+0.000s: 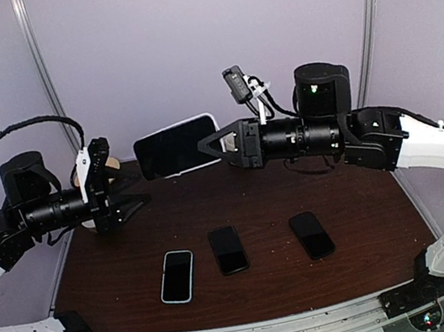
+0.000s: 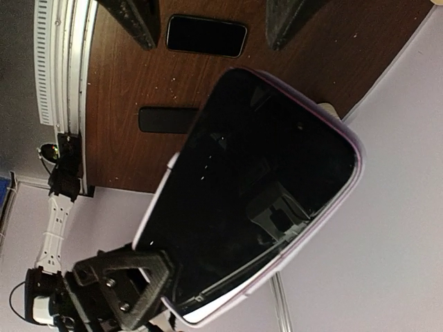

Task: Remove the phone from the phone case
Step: Remove the phone from the bottom left corner of the phone case, then pass from the right arm to the left

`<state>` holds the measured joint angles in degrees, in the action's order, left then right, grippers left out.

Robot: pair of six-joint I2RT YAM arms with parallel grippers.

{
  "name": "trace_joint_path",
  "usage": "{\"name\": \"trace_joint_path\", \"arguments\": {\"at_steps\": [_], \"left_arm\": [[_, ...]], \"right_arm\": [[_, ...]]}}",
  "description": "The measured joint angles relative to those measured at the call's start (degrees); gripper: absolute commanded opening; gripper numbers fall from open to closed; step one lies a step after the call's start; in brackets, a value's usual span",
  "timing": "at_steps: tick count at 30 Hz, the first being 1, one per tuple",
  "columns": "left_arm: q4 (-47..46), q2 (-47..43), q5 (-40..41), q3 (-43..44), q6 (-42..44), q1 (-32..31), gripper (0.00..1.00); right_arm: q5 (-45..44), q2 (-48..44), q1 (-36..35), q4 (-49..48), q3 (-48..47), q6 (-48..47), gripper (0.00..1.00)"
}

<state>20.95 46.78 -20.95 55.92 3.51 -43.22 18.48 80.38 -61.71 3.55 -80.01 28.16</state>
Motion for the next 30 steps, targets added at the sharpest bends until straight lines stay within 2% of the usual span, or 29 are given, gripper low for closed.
{"name": "trace_joint_path", "arguments": {"at_steps": [6,14,20,30], "left_arm": [[4.66,-1.92,-6.73,-0.24,8.61,0.04,0.56],[4.13,-3.39,-17.14,-5.46,17.88,0.04,0.52],[2.62,-2.05,-20.68,-8.33,20.55,0.04,0.5],[-0.63,-4.07,-22.56,-11.91,21.55,0.04,0.48]], "right_arm": [[0.13,-1.46,2.4,0.83,2.58,-7.8,0.0],[4.57,-8.0,2.71,-4.17,15.3,-27.15,0.0],[10.78,-8.26,2.64,-5.11,18.27,-39.34,0.0],[15.41,-8.26,2.54,-5.49,18.93,-49.7,0.0]]}}
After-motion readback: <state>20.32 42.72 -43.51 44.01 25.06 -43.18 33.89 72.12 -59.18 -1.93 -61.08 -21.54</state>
